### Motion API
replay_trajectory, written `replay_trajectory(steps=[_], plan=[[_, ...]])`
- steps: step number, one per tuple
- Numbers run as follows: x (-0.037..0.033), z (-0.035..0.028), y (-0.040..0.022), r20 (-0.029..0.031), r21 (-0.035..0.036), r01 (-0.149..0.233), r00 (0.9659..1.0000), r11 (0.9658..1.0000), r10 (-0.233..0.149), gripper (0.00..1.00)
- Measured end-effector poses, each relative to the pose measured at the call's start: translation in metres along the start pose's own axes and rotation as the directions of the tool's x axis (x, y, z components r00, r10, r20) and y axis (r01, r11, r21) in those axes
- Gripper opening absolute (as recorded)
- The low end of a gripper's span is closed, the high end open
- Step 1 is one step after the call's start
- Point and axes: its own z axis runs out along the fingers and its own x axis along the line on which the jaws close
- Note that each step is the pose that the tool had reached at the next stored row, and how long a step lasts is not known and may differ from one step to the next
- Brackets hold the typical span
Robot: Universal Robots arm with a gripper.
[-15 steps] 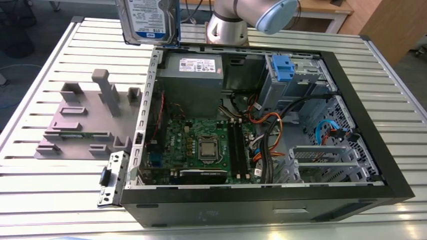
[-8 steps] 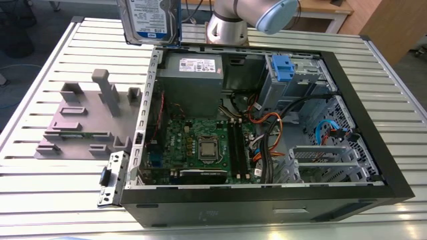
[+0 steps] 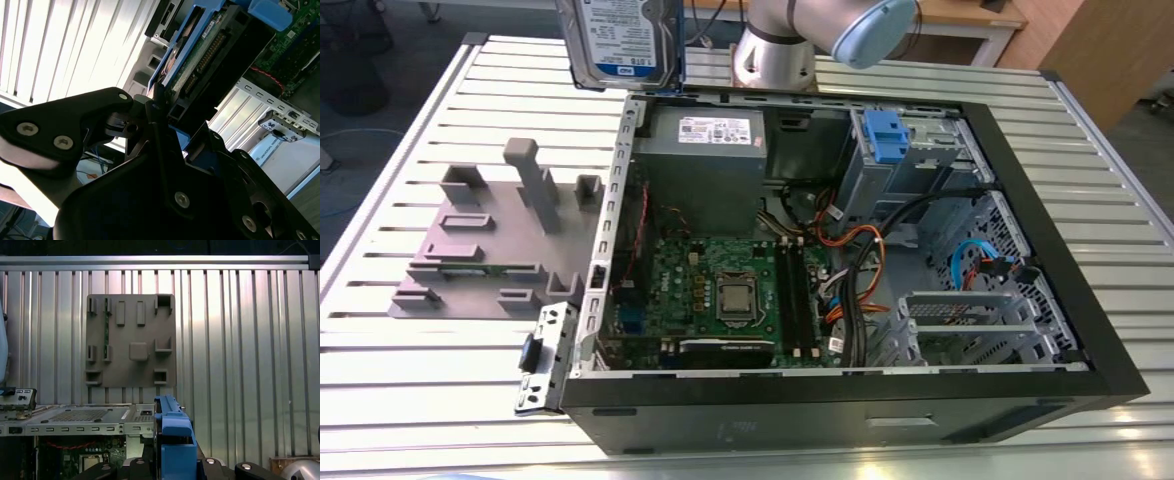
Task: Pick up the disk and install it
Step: 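Pick up the disk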
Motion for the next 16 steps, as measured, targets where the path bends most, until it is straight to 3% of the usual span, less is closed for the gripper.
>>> replay_trajectory(steps=[16], plan=[[-0.0002, -0.0001, -0.0052, 0.0000, 0.0000, 0.000, 1.0000, 1.0000, 0.000, 0.37]])
